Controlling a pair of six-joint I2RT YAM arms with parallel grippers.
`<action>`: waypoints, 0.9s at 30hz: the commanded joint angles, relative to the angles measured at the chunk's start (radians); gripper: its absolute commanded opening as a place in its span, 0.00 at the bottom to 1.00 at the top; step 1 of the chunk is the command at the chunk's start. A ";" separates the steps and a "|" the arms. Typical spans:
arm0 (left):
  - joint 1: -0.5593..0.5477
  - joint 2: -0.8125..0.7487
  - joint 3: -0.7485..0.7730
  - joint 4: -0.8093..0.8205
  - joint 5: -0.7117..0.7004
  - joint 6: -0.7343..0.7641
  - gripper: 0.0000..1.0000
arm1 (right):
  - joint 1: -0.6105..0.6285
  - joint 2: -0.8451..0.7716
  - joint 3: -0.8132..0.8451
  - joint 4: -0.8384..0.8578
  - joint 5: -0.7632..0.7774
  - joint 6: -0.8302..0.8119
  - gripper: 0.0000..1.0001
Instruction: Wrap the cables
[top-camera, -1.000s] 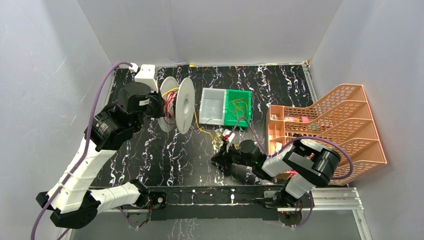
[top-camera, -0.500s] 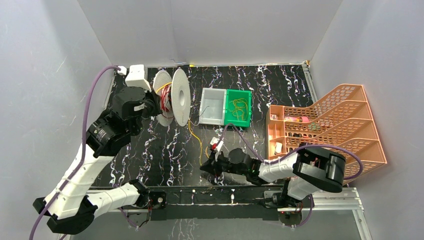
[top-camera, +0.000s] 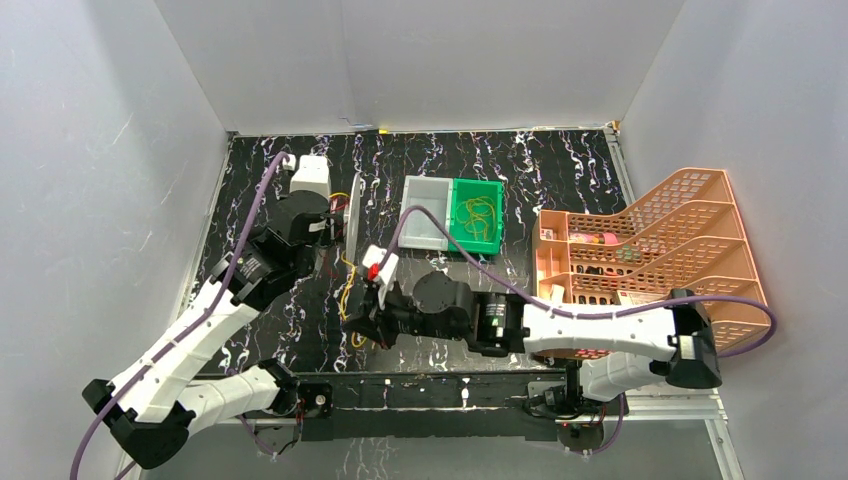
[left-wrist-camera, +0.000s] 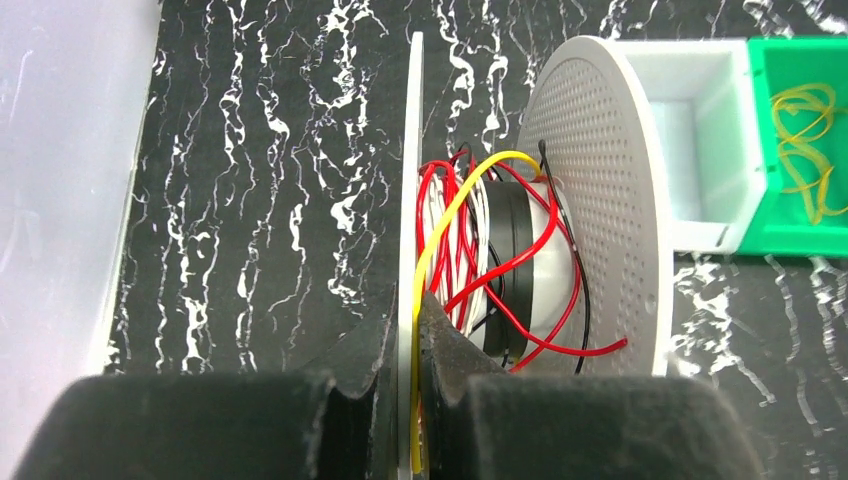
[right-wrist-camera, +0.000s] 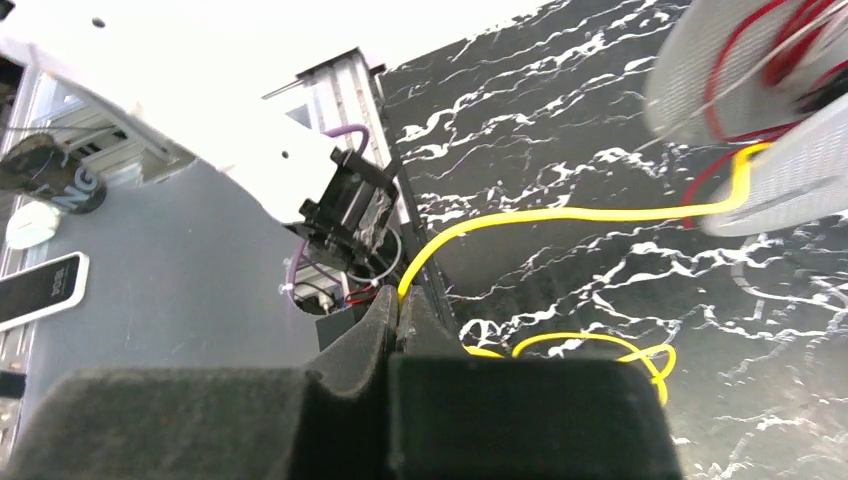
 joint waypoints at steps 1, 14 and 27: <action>0.003 -0.028 -0.022 0.045 -0.002 0.083 0.00 | 0.006 -0.014 0.216 -0.295 0.130 -0.019 0.00; 0.002 -0.049 -0.115 -0.006 0.204 0.211 0.00 | -0.066 -0.008 0.467 -0.613 0.373 -0.192 0.00; 0.002 -0.078 -0.113 -0.073 0.464 0.238 0.00 | -0.536 -0.015 0.529 -0.689 0.241 -0.307 0.00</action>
